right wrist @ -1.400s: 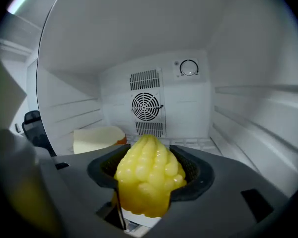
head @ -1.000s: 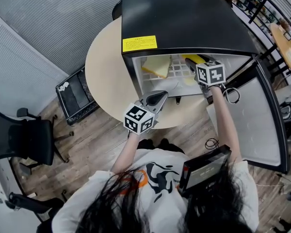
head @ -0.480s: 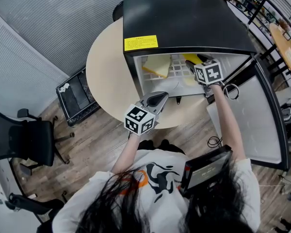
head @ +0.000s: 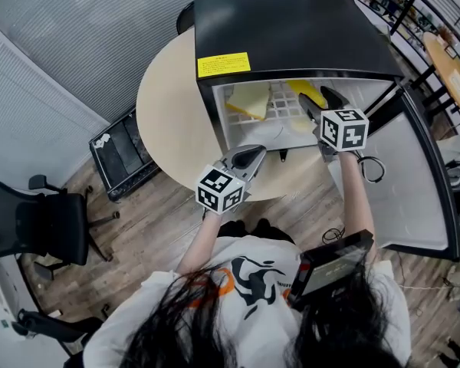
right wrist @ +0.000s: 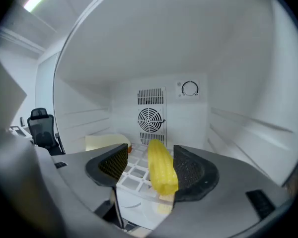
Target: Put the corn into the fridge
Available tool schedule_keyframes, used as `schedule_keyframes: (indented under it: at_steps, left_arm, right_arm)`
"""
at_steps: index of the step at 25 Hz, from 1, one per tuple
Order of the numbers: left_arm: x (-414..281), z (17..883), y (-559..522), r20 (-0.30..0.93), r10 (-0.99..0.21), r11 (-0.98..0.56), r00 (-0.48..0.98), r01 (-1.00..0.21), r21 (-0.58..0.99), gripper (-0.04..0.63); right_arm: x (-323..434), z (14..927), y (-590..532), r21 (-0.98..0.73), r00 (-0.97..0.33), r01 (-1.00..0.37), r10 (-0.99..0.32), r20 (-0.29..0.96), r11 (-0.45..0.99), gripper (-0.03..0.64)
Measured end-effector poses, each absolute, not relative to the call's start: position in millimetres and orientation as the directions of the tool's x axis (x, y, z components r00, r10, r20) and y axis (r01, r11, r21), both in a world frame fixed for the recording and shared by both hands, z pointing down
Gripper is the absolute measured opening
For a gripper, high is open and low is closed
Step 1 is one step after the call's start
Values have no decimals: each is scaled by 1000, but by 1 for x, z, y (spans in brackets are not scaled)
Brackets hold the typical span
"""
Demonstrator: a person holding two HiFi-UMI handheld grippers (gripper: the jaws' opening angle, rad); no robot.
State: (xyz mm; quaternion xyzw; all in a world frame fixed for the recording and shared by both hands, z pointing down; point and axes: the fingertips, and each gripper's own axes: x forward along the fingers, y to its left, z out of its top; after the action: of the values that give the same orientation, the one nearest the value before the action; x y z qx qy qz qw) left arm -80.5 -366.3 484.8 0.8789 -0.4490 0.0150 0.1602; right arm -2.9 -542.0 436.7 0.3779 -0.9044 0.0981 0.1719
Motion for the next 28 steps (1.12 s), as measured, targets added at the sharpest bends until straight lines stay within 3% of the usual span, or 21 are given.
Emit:
schedule_keyframes:
  at_steps: [13, 28]
  left_arm:
    - [-80, 476, -351, 145, -754, -595, 641, -760, 264, 12]
    - [-69, 489, -304, 156, -650, -689, 743, -664, 292, 12]
  right_arm:
    - [14, 424, -439, -396, -630, -747, -758, 169, 534, 287]
    - [6, 461, -350, -499, -544, -770, -817, 191, 397, 208]
